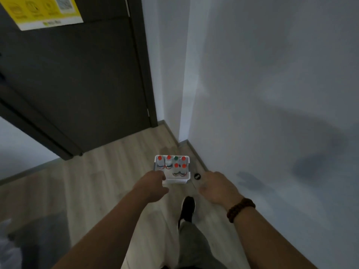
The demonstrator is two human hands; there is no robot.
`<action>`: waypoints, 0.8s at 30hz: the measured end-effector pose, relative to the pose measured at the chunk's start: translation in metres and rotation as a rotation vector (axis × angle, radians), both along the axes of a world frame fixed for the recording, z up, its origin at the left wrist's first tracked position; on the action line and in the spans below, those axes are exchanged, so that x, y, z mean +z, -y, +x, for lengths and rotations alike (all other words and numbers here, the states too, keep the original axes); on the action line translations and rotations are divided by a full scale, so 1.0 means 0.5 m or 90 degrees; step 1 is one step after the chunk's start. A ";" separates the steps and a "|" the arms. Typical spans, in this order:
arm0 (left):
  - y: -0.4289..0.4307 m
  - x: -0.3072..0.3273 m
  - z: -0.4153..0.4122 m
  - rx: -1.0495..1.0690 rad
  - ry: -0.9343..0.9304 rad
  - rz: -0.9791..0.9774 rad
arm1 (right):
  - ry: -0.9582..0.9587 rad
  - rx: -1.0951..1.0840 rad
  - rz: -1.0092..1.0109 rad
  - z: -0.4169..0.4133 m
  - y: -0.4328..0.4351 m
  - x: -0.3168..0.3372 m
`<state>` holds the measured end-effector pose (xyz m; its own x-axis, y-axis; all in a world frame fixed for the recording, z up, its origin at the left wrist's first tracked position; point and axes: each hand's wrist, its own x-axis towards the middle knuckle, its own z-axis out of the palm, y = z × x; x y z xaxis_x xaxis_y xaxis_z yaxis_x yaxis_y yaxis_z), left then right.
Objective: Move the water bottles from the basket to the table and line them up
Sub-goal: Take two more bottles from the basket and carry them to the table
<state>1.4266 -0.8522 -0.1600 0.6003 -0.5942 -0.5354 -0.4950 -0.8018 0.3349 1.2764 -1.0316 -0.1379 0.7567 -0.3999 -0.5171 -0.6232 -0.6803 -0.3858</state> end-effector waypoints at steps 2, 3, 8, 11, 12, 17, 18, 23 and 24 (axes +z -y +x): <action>0.052 -0.043 0.066 0.006 -0.010 0.001 | -0.003 0.003 0.013 0.074 0.056 -0.045; 0.078 -0.066 0.097 0.011 -0.017 0.002 | -0.006 0.002 0.022 0.112 0.084 -0.073; 0.191 -0.169 0.235 0.038 -0.075 0.031 | -0.041 -0.032 0.102 0.273 0.209 -0.188; 0.242 -0.226 0.307 0.055 -0.120 0.059 | -0.109 -0.046 0.140 0.343 0.270 -0.248; 0.257 -0.249 0.330 0.056 -0.133 0.065 | -0.129 -0.049 0.150 0.363 0.285 -0.270; 0.316 -0.406 0.421 0.075 -0.176 0.074 | -0.205 -0.068 0.178 0.449 0.334 -0.428; 0.328 -0.443 0.435 0.077 -0.182 0.073 | -0.217 -0.071 0.179 0.463 0.341 -0.467; 0.374 -0.676 0.483 0.043 -0.214 0.089 | -0.275 -0.057 0.173 0.511 0.367 -0.684; 0.380 -0.723 0.489 0.033 -0.220 0.095 | -0.279 -0.052 0.166 0.516 0.369 -0.729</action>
<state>1.6709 -1.0422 -0.5215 0.3966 -0.4677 -0.7899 -0.3312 -0.8754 0.3521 1.5344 -1.2161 -0.5022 0.4182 -0.2640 -0.8691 -0.8116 -0.5383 -0.2270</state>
